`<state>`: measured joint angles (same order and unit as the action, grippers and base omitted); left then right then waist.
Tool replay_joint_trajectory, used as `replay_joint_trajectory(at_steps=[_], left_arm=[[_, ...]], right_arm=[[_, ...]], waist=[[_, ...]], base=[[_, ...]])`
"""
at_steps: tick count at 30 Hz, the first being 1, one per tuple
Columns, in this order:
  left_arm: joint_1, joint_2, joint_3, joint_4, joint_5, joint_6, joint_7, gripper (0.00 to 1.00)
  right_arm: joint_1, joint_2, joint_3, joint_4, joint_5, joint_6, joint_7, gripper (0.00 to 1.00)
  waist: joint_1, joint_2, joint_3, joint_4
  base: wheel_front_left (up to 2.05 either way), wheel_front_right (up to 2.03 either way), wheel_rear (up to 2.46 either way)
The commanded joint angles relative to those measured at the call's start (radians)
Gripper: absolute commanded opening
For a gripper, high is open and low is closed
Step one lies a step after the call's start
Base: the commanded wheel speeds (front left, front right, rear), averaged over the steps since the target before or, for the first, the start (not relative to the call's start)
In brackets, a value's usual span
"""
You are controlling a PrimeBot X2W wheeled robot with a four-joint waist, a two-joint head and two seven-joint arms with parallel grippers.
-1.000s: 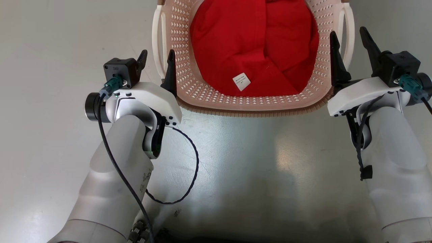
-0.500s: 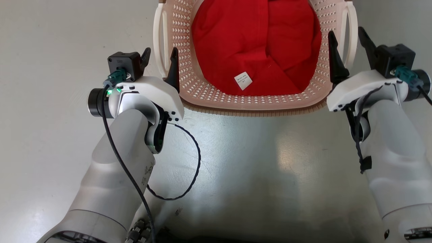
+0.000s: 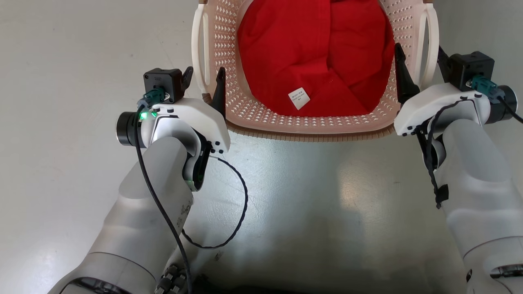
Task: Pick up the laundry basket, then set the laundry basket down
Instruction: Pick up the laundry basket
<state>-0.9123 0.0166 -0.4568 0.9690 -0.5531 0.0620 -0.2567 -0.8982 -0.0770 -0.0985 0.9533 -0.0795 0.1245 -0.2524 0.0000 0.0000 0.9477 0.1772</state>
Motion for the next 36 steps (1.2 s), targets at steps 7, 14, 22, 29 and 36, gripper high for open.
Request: replay_joint_trajectory(at_steps=[7, 14, 22, 29, 36], left_arm=[[0.011, 0.034, -0.012, 0.018, -0.045, 0.012, -0.005, 1.0], [-0.006, 0.034, -0.048, 0.05, -0.072, 0.007, -0.005, 0.97], [-0.031, 0.034, -0.07, 0.071, -0.086, 0.013, -0.005, 0.9], [-0.054, 0.034, -0.104, 0.09, -0.104, 0.011, -0.005, 0.79], [-0.065, 0.034, -0.151, 0.119, -0.129, 0.015, -0.005, 0.5]], right_arm=[[-0.001, 0.027, 0.033, 0.037, -0.006, 0.006, -0.009, 1.0], [-0.019, 0.027, 0.066, 0.072, 0.009, 0.006, -0.009, 0.99], [-0.024, 0.027, 0.095, 0.089, 0.018, 0.006, -0.009, 0.95], [-0.027, 0.027, 0.099, 0.093, 0.014, 0.006, -0.009, 0.9], [-0.039, 0.027, 0.108, 0.106, 0.011, 0.006, -0.009, 0.65]], waist=[[0.0, 0.0, -0.014, -0.002], [0.0, 0.0, -0.024, -0.01], [0.0, 0.0, -0.025, -0.019], [0.0, 0.0, -0.014, -0.018], [0.0, 0.0, -0.004, -0.021]], base=[[0.0, 0.0, 0.0], [0.0, 0.0, 0.0], [0.0, 0.0, 0.0], [0.0, 0.0, 0.0], [0.0, 0.0, 0.0]])
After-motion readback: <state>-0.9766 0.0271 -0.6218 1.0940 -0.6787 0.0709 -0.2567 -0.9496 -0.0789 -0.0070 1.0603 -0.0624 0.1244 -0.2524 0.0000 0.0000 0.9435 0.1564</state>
